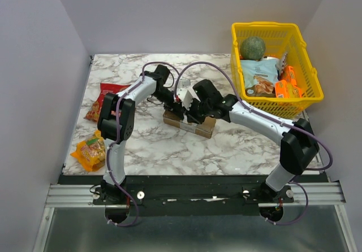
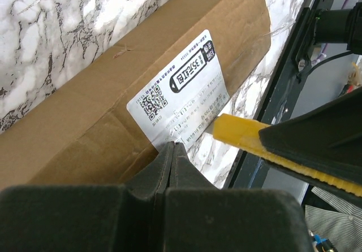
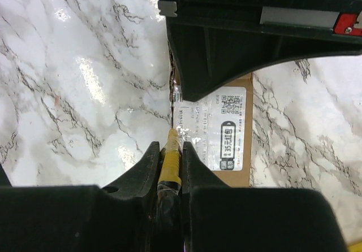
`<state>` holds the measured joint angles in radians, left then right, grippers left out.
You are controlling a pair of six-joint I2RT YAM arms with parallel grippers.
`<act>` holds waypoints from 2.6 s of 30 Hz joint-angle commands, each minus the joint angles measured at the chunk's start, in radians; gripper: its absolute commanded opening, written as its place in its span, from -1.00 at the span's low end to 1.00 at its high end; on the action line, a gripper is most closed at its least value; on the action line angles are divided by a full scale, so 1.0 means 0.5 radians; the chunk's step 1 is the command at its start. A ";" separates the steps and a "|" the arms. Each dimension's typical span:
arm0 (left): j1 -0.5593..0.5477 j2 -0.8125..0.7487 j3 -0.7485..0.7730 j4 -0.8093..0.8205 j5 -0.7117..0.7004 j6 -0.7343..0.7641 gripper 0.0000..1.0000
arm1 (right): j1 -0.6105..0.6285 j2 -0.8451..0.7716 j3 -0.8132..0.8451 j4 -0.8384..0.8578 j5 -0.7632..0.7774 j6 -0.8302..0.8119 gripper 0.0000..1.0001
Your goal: Unpack the express box
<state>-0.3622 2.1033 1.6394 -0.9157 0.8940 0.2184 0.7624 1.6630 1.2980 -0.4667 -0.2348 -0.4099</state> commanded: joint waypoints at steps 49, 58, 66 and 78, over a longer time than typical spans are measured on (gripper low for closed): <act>-0.018 0.147 -0.060 0.135 -0.546 0.305 -0.81 | -0.445 -1.414 -0.718 -0.533 0.359 0.007 -0.99; -0.067 -0.889 -0.606 1.225 0.139 0.085 -0.16 | -0.451 -1.580 -0.697 -0.276 -0.285 -0.072 -0.99; -0.257 -1.117 -0.536 1.212 0.304 0.011 0.23 | -0.451 -1.372 -0.510 -0.052 -0.735 -0.236 -0.99; -0.451 -1.105 -0.515 1.012 0.295 0.161 0.13 | -0.451 -1.231 -0.412 0.139 -0.920 -0.165 -0.99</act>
<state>-0.5701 1.5410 1.3800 -0.3794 1.0172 0.2695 0.5411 1.0359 1.0634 -0.4515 -0.6342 -0.4992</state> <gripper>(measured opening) 0.587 0.205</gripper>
